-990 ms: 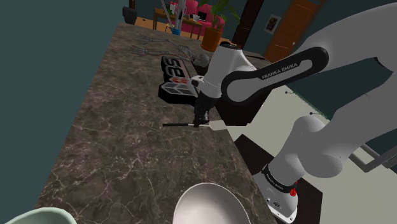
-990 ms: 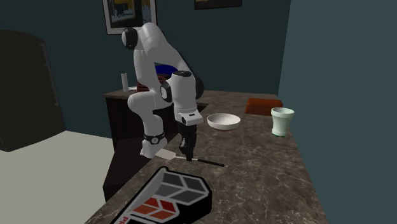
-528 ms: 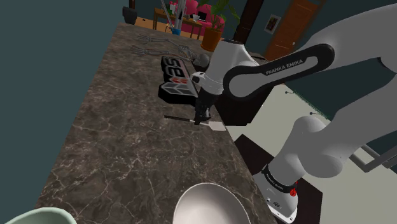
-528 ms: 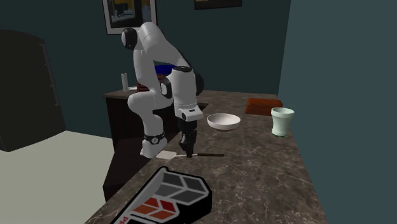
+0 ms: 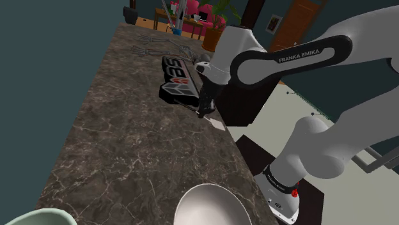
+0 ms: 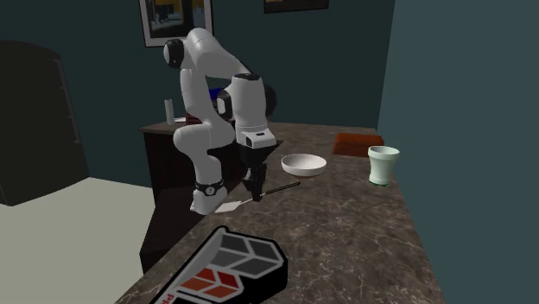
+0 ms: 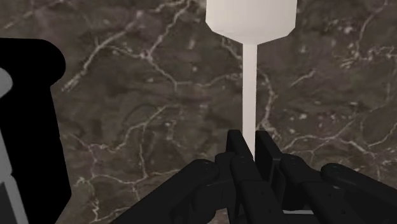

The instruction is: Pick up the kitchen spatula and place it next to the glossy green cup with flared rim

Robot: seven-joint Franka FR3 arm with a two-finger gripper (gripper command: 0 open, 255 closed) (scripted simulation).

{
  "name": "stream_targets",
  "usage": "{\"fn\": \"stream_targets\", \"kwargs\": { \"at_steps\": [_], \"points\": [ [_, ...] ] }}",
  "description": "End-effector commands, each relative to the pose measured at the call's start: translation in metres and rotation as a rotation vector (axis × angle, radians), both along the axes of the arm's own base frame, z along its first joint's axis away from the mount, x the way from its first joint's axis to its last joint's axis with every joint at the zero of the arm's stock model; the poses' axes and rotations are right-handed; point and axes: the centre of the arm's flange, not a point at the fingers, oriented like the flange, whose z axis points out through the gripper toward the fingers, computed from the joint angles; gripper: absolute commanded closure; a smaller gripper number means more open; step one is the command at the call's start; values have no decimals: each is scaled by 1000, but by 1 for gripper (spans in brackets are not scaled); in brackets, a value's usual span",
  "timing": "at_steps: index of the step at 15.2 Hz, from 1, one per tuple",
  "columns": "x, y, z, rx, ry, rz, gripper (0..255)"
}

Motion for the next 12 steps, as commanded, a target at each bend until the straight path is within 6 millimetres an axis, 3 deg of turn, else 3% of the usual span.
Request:
{"fn": "stream_targets", "kwargs": {
  "at_steps": [1, 12],
  "points": [
    [0, 0, 10, 0, 1, 0, 255],
    [0, 0, 68, 0, 1, 0, 255]
  ]
}}
